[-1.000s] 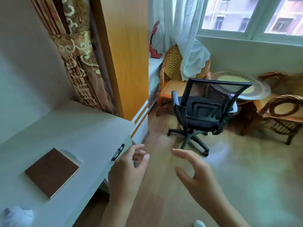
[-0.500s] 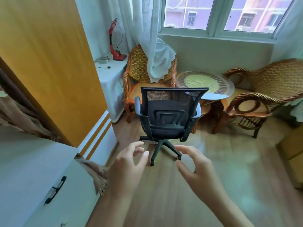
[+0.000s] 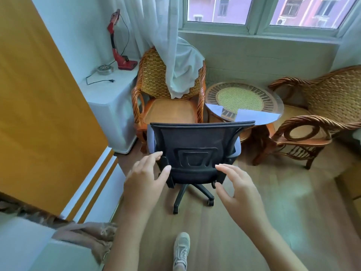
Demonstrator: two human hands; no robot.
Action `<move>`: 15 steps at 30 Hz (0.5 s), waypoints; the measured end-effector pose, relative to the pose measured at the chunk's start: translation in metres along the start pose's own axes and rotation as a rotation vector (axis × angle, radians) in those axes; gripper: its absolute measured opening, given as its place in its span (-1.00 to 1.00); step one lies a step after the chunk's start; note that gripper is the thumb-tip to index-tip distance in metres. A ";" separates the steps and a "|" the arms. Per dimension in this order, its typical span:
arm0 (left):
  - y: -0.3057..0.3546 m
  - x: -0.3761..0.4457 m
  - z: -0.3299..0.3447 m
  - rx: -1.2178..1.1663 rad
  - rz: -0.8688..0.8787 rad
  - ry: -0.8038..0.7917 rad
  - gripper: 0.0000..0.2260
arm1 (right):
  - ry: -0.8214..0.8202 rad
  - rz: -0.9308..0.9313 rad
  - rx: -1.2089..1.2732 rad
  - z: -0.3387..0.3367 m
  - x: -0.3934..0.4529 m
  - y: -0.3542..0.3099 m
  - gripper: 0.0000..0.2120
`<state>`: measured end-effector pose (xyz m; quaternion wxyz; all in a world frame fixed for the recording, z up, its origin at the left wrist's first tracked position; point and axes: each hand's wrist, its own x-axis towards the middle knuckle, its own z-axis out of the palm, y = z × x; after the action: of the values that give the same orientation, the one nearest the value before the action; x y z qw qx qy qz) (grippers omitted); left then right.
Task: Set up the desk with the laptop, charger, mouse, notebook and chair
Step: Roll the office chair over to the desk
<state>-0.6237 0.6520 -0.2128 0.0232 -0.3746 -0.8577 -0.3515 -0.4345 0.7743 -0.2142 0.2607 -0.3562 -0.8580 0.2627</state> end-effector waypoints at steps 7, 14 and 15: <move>-0.033 0.145 0.076 0.122 0.124 -0.126 -0.53 | 0.047 0.035 -0.203 0.045 0.124 0.035 -0.56; -0.034 0.205 0.131 0.189 0.084 -0.387 -0.61 | -0.113 0.159 -0.340 0.070 0.216 0.060 -0.57; -0.036 0.208 0.135 0.216 0.101 -0.380 -0.61 | -0.156 0.171 -0.363 0.074 0.224 0.064 -0.57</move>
<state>-0.7668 0.8492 -0.2723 -0.0813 -0.4720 -0.8594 -0.1789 -0.5873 0.9610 -0.2500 0.1017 -0.4474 -0.8755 0.1517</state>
